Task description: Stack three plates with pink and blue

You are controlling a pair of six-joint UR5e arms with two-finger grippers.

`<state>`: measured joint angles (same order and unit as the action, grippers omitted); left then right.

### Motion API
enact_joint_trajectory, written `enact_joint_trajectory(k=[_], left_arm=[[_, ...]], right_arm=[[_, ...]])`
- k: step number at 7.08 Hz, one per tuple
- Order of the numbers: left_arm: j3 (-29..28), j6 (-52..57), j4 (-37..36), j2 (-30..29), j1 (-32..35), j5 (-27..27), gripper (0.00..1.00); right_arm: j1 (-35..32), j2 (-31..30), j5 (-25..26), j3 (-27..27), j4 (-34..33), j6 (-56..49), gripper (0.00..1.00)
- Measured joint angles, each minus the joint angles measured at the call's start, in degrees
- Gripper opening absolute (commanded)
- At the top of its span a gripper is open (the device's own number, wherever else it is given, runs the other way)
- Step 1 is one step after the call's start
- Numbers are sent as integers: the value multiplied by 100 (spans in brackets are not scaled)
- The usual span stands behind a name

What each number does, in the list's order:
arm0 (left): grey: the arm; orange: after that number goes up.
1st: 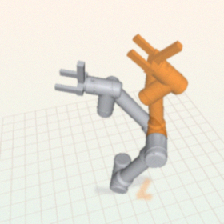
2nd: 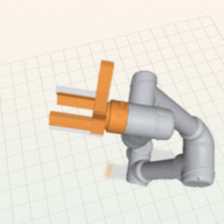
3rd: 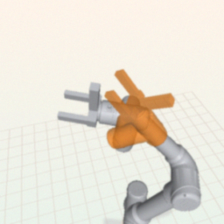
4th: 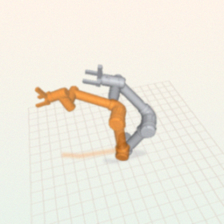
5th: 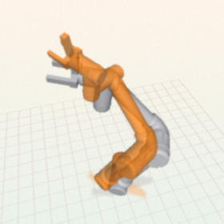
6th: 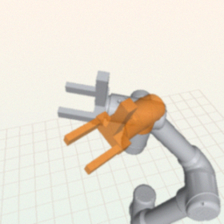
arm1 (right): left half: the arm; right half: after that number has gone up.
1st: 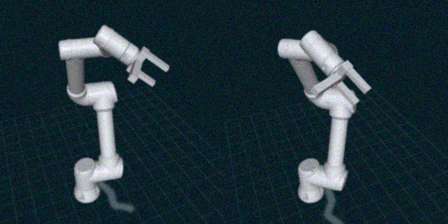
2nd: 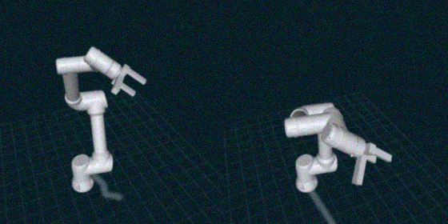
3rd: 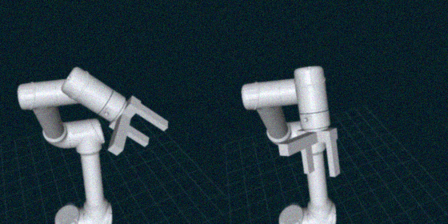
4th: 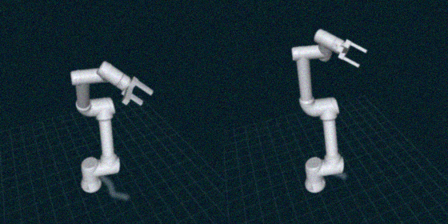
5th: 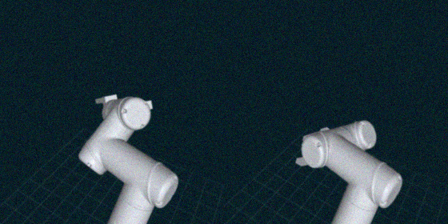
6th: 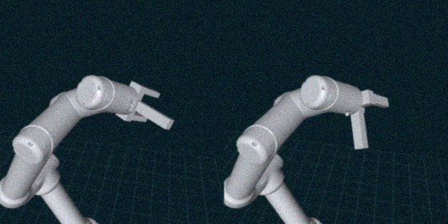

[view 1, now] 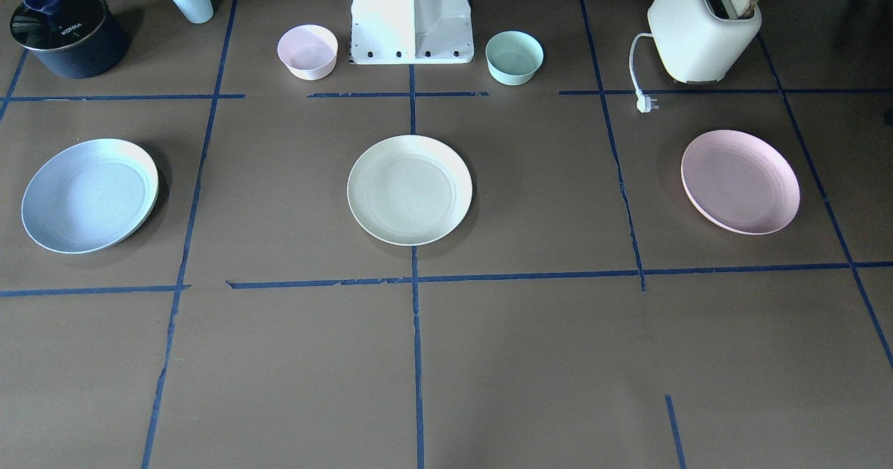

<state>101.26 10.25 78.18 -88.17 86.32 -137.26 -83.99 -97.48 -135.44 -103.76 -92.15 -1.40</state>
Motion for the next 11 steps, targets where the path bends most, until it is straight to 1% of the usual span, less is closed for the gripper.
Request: enact_joint_trajectory(k=[3, 8, 10, 11], left_arm=[[166, -117, 9, 39, 14, 55, 100], [199, -128, 57, 173, 25, 7, 100], [122, -238, 284, 204, -1, -4, 100], [-31, -505, 547, 211, -36, -8, 100]], right_arm=[[-28, -39, -14, 4, -6, 7, 100], [-25, 18, -75, 78, 3, -14, 100], [-22, 52, -86, 129, 10, -27, 100], [-21, 52, -92, 146, 10, -24, 100]])
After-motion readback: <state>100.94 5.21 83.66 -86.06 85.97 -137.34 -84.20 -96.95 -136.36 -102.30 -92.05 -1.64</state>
